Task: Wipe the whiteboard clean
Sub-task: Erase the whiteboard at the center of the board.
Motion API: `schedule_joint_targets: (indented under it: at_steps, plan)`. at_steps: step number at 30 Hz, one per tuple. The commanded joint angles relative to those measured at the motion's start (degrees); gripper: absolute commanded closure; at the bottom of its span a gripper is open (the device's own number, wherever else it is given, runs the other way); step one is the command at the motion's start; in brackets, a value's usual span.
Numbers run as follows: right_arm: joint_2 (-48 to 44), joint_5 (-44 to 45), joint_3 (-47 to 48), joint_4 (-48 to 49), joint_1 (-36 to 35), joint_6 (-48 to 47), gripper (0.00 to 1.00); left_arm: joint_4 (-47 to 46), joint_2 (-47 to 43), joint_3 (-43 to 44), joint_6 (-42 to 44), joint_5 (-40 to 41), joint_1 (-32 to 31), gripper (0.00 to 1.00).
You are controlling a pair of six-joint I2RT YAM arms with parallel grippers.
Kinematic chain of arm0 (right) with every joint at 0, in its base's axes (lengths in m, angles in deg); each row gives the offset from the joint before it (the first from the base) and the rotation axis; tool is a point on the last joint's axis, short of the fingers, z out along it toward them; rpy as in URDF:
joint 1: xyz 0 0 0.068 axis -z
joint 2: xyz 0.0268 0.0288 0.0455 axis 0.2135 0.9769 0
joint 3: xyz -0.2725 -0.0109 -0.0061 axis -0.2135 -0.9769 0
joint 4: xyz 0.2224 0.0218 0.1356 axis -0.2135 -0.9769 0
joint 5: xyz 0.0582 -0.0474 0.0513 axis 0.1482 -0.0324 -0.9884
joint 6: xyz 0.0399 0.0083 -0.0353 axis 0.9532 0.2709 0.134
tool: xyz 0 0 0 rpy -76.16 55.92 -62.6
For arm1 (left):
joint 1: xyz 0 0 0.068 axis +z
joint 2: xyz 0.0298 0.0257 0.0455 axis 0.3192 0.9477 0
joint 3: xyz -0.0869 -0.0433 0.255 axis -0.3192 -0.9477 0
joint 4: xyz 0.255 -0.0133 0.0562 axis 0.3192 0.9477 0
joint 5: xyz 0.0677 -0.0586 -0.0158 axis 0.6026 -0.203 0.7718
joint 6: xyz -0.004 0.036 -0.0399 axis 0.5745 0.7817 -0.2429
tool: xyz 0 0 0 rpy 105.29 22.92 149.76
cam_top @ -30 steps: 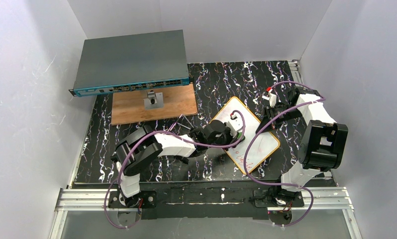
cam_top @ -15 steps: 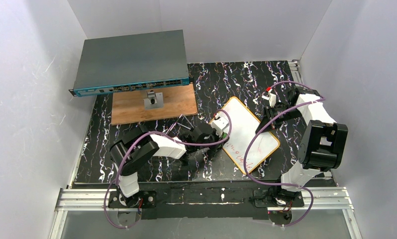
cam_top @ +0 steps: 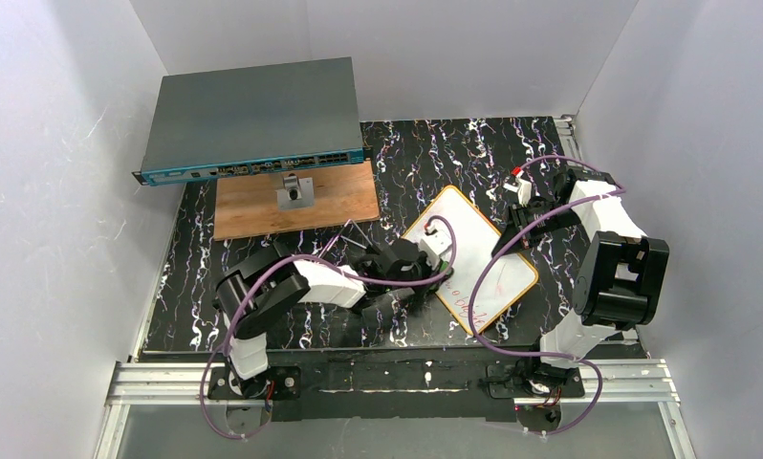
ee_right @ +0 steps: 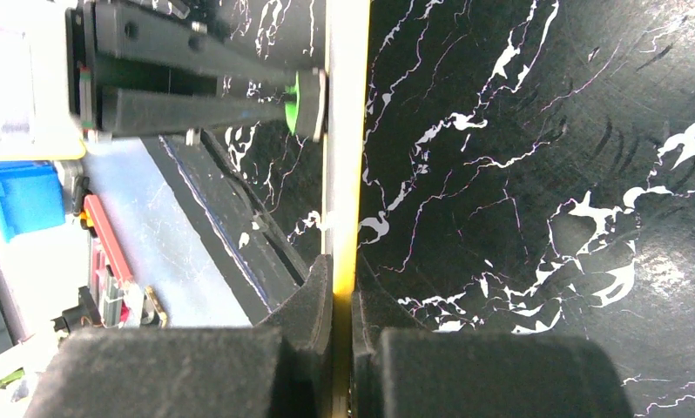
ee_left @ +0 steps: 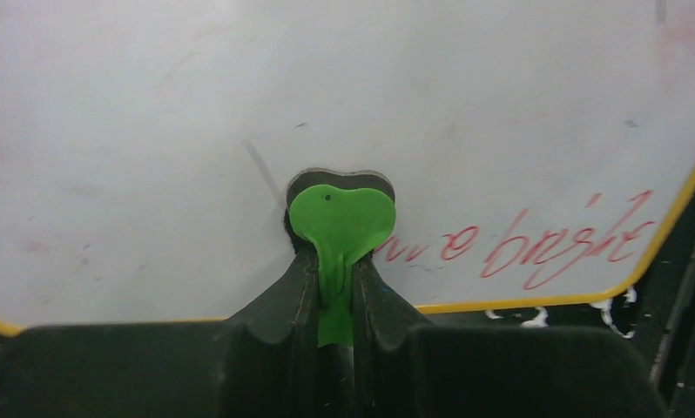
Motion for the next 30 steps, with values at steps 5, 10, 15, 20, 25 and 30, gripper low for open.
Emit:
schedule_joint_targets:
  at_steps: [5,10,15,20,25,30]
  plan:
    - [-1.8,-3.4,-0.8,0.9,-2.1,-7.0,0.99,0.5,4.5,4.3,-2.0,-3.9,-5.6,1.00]
    - [-2.0,-3.5,-0.8,0.9,-2.1,-7.0,0.99,6.9,2.9,2.9,-3.7,10.3,-2.5,1.00]
    - [-2.1,-3.5,-0.8,0.8,-2.1,-7.0,0.99,10.2,0.4,0.0,-6.1,18.3,1.9,1.00]
    - [-2.2,-3.5,-0.8,1.0,-2.1,-7.0,0.99,9.2,-0.3,-1.8,-6.6,16.6,4.1,1.00]
    - [-2.0,-3.5,-0.8,0.9,-2.1,-7.0,0.99,1.5,0.1,-3.1,-4.2,6.9,2.7,1.00]
    - [-2.0,-3.4,-0.8,0.9,-2.1,-7.0,0.99,-2.5,1.7,-1.4,-0.7,0.0,-3.7,1.00]
